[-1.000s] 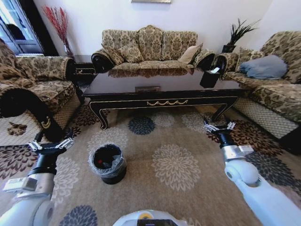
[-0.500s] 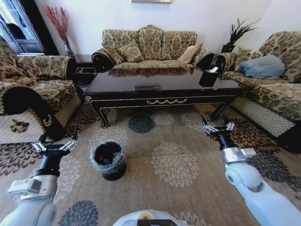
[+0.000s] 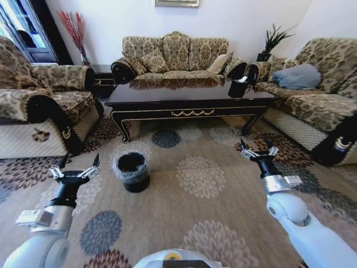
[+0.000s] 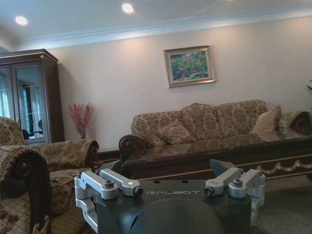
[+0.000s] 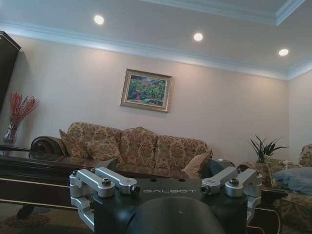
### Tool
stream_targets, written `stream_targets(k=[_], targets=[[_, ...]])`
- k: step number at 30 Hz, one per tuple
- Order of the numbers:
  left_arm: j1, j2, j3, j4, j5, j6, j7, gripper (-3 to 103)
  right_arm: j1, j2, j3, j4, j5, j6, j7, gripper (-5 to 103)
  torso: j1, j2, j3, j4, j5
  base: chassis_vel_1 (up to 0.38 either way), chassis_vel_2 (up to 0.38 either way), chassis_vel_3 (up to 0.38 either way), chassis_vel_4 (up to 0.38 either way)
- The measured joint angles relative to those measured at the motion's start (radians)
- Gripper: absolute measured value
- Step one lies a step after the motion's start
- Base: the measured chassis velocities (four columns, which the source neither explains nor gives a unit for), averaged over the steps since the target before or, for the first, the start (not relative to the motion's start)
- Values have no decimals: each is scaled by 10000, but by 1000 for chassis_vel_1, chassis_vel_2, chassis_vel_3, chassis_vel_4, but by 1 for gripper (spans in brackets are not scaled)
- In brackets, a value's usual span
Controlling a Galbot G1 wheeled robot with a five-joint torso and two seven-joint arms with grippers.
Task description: Move to the front of the table and pick up the trash from the floor, then place it into the trash bin.
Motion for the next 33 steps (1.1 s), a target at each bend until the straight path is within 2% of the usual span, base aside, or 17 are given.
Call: stream_targets(k=[3, 7, 8, 10, 12, 14, 17, 21, 23, 27, 29, 33], targets=[[-60, -39, 209, 18, 47, 90, 14, 100, 0, 10, 9, -67, -11, 0, 3, 100, 0, 0, 1, 2, -8, 355, -363, -354, 348], [-1, -215, 313, -66, 199, 107, 14, 100, 39, 35, -25, -183, -38, 0, 4, 100, -4, 2, -4, 1, 6, 390, -353, -370, 359], [29, -253, 331, -64, 250, 108, 10, 100, 67, 39, -53, -241, -54, 0, 3, 100, -3, 1, -2, 3, -11, 350, -378, -378, 363], [44, -266, 335, -46, 289, 104, 3, 100, 83, 48, -92, -314, -71, 0, 0, 100, -1, 0, 1, 3, -11, 350, -354, -370, 363], [54, -274, 337, -9, 360, 74, -7, 100, 117, 63, -139, -416, -108, 7, -15, 100, -2, 1, -1, 2, 9, 383, -338, -345, 336], [46, -291, 363, 74, 449, 60, -16, 100, 172, 77, -201, -533, -136, 34, -52, 100, -1, 0, 2, 2, -9, 340, -339, -359, 348], [32, -331, 422, 152, 595, 2, -19, 100, 241, 82, -266, -661, -154, 70, -104, 100, -3, 3, -2, 0, 1, 348, -351, -352, 353], [36, -378, 519, 212, 745, -36, -20, 100, 288, 99, -325, -791, -183, 110, -174, 100, -2, 1, 0, 3, -10, 360, -363, -347, 384], [41, -385, 577, 216, 833, -72, -20, 100, 303, 133, -370, -873, -203, 140, -225, 100, 0, 0, 2, 1, 8, 348, -344, -345, 335], [59, -402, 635, 228, 932, -110, -20, 100, 318, 159, -395, -942, -240, 174, -260, 100, 0, 1, 1, 2, -9, 329, -339, -331, 342], [93, -458, 728, 246, 1099, -199, -20, 100, 324, 174, -415, -995, -267, 190, -293, 100, 0, 0, 1, 2, 6, 358, -364, -352, 362], [98, -515, 779, 253, 1207, -244, -20, 100, 328, 176, -415, -1009, -296, 210, -302, 100, 0, 0, 1, 2, -12, 360, -340, -366, 361]])
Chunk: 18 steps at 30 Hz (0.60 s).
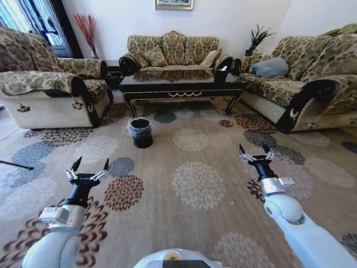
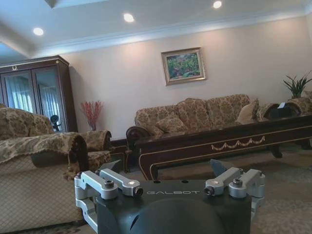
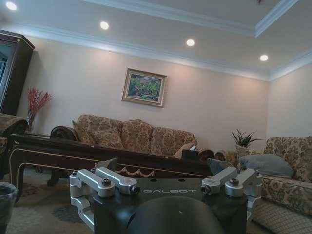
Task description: Move to the front of the table and pick up the trash from the floor, then place it into the trash bin.
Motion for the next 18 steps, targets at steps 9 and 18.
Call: stream_targets(k=[9, 18], targets=[[5, -65, 48, -6, 95, -44, 2, 100, -57, 73, 22, -93, -81, 430, -245, 100, -4, 1, -5, 0, 7, 333, -357, -328, 337], [65, -131, 115, -50, 219, -87, 8, 100, -97, 139, 94, -100, -163, 591, -332, 100, 5, -1, 5, 3, 9, 30, -39, -56, 40]])
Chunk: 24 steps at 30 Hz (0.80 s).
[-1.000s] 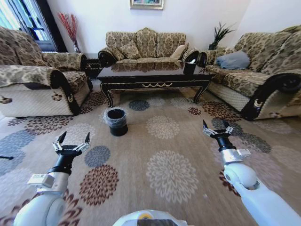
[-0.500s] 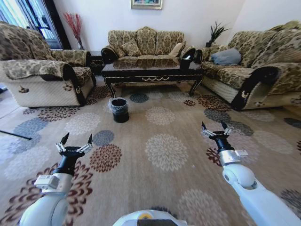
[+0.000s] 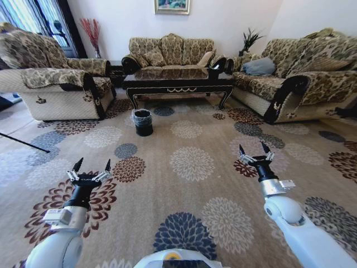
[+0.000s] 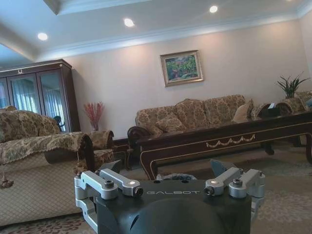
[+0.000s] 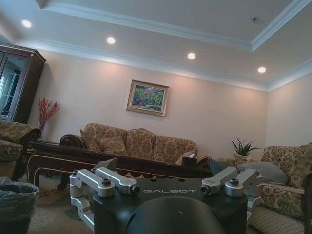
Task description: Move to the front of the table and pick up the trash from the floor, then place it into the trash bin.
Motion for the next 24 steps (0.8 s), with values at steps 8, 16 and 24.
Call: stream_targets(k=[8, 16, 24], targets=[[7, 1, -13, -12, 1, -33, 0, 100, -10, 25, 11, -76, -71, 109, -92, 100, -4, 1, -6, -5, 0, -20, 31, 24, -17], [-16, -32, -5, 12, 23, -63, 1, 100, -6, -6, 21, -182, 89, 215, -297, 100, -5, 1, -5, -4, 0, 0, 0, 0, 0], [-18, -87, 12, 20, 79, -76, 4, 100, -9, -18, 31, -245, 124, 323, -476, 100, -5, 1, -6, -4, 0, 0, 0, 0, 0]])
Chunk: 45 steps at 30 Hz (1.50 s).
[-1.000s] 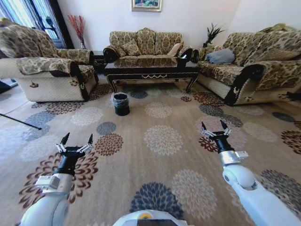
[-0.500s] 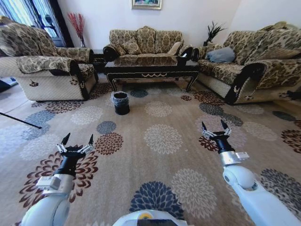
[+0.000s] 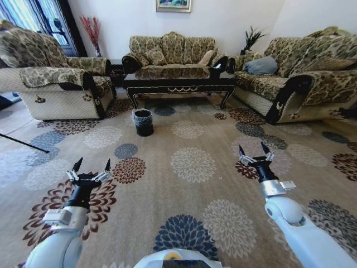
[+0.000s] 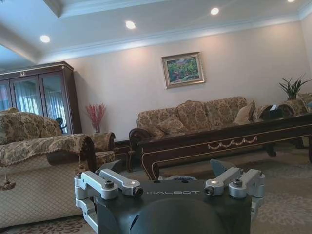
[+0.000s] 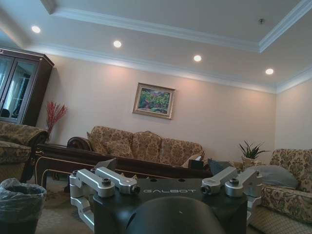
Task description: Move to the front of the table and pick up the trash from the floor, then place it into the trash bin.
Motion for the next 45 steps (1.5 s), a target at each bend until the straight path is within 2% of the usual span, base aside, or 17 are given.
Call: stream_targets(k=[11, 30, 45], targets=[[39, -54, 20, -1, 57, -34, 4, 100, 0, 48, -48, 108, -70, -18, 182, 100, 0, 0, 1, 0, 0, -25, 25, 26, -23], [85, -4, 60, -18, 110, -93, 14, 100, -90, 16, 6, 102, -52, 59, -103, 100, -1, 0, 0, 1, 0, -3, 8, 7, -8], [41, -9, 105, 79, 161, -113, 45, 100, 27, 65, -163, 14, 68, 99, -92, 100, 0, 0, 0, -1, 5, -98, -97, 94, 87]])
